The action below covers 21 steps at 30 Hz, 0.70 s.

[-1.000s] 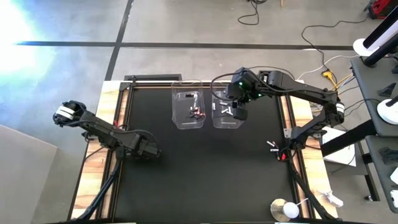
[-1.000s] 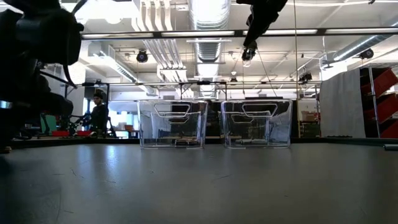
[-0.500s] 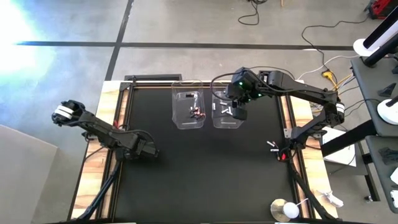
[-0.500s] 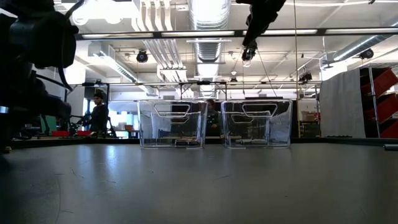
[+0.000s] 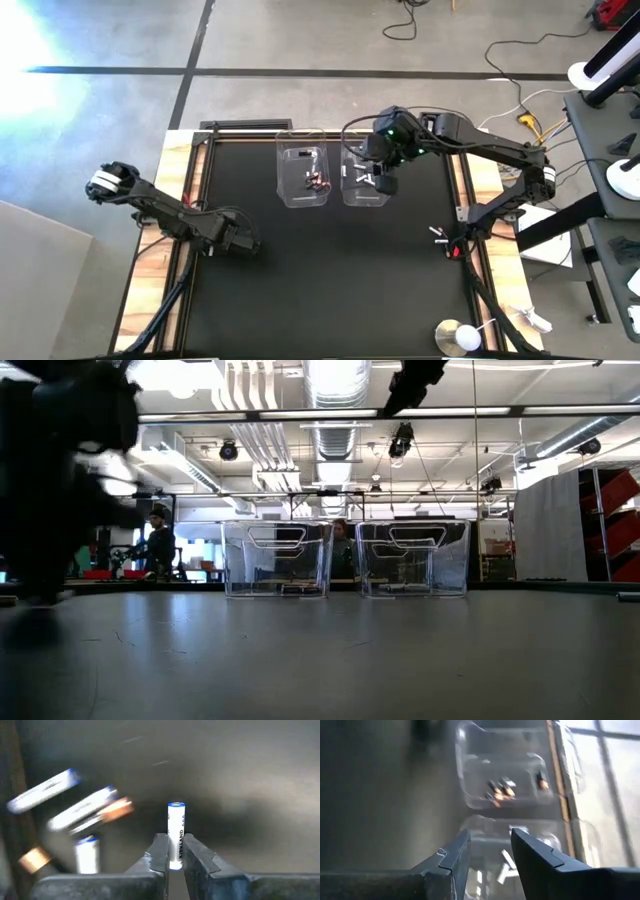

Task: Sort batteries
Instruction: Put the white battery into the right storage bin

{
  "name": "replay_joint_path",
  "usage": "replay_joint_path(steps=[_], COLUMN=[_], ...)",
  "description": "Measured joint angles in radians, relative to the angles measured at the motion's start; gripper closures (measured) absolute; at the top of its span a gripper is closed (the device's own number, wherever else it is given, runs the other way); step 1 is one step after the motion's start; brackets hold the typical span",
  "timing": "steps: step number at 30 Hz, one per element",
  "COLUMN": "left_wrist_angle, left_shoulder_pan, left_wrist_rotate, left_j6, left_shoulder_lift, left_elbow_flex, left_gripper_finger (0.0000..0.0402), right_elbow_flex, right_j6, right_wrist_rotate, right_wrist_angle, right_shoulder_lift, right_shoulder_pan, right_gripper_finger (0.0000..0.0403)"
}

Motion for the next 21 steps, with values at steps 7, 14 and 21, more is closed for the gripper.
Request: replay_joint_path(steps=[7,14,21], left_wrist_angle=[0.031,0.152,0.292], left_shoulder_pan=[0.0,-0.021,-0.001], left_wrist_rotate=[-0.042,-0.359,-0.692], left_j6=[0.243,0.681,1.024], left_shoulder_lift=[-0.001,-0.002,-0.002], left_elbow_flex=[0.156,0.396,0.607], left_gripper_finger=[0.0392,0.0394,0.0393], right_elbow_flex=[-0.042,-0.068,-0.018], right_j6=[0.017,0.027,0.093], right_wrist_rotate=[-0.272,-0.395,-0.43], right_wrist_angle=[0.118,0.193,0.365], right_shoulder_lift=[0.037,0.139,0.161], right_shoulder_pan=[0.001,0.022,0.042], right_gripper_finger=[0.0252,0.0248,0.0264])
